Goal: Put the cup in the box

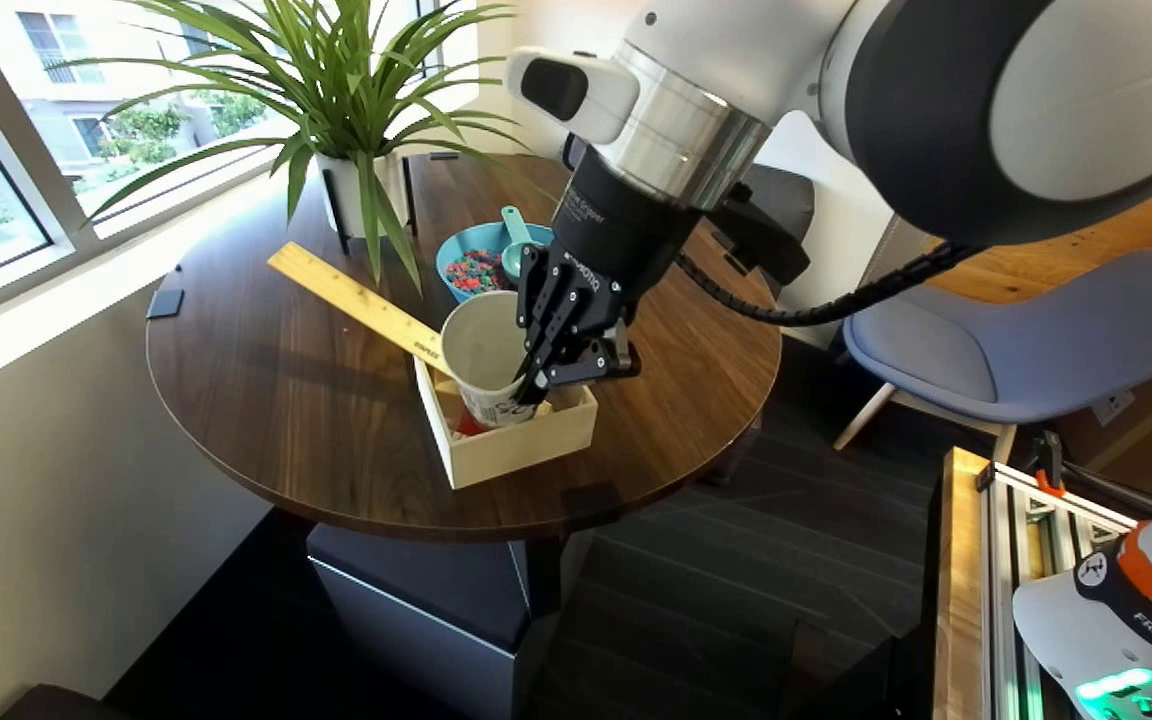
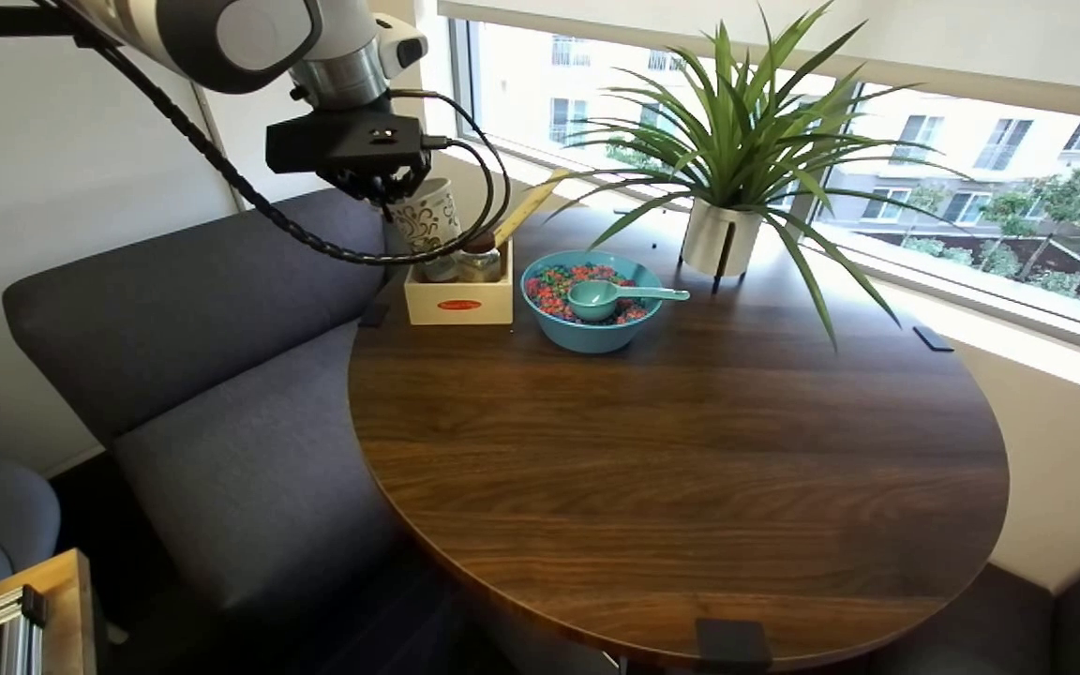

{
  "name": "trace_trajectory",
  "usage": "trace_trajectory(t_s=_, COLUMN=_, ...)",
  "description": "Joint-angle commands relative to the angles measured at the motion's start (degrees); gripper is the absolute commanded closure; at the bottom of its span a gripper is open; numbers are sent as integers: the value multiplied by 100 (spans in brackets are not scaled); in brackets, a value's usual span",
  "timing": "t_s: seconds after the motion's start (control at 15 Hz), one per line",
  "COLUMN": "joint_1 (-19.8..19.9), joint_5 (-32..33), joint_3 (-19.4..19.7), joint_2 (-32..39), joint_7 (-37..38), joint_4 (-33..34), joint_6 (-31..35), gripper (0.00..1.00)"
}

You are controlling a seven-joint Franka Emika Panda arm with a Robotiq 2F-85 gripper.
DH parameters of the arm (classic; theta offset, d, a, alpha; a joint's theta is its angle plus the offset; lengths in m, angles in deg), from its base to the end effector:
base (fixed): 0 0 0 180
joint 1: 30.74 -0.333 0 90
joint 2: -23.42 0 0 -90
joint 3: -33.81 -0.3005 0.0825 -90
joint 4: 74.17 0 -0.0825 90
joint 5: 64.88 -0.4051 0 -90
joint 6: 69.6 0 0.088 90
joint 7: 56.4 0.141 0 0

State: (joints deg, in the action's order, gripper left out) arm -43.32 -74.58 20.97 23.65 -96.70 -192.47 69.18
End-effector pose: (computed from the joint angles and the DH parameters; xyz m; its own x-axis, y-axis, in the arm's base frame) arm 0.5495 0.2661 0.4107 0.4577 0.8160 0.3531 0.8475 -0.5204 0.1042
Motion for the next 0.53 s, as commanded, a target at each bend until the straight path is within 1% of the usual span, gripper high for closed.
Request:
trace_trajectory(t_s=0.0, joint_1=16, joint_5=-91, joint_3=18, joint_2=128, joint_7=351, joint_4=10, joint_6=-350, gripper=69)
trace_trajectory(t_s=0.07, joint_1=21, joint_5=-90, joint_3=25, joint_2=139, joint_7=410, joint_4=26, joint_6=-466, gripper=64)
trace_trajectory(t_s=0.13, joint_1=24, joint_5=-122, joint_3=26, joint_2=158, joint_7=429, joint_4=39, joint_6=-533, gripper=55)
trace_trajectory(t_s=0.27, joint_1=34, joint_5=-173, joint_3=12, joint_2=203, joint_7=452, joint_4=92, joint_6=-657, gripper=42)
trace_trajectory(t_s=0.47, joint_1=41, joint_5=-295, joint_3=-5, joint_2=231, joint_7=443, joint_4=172, joint_6=-710, gripper=18)
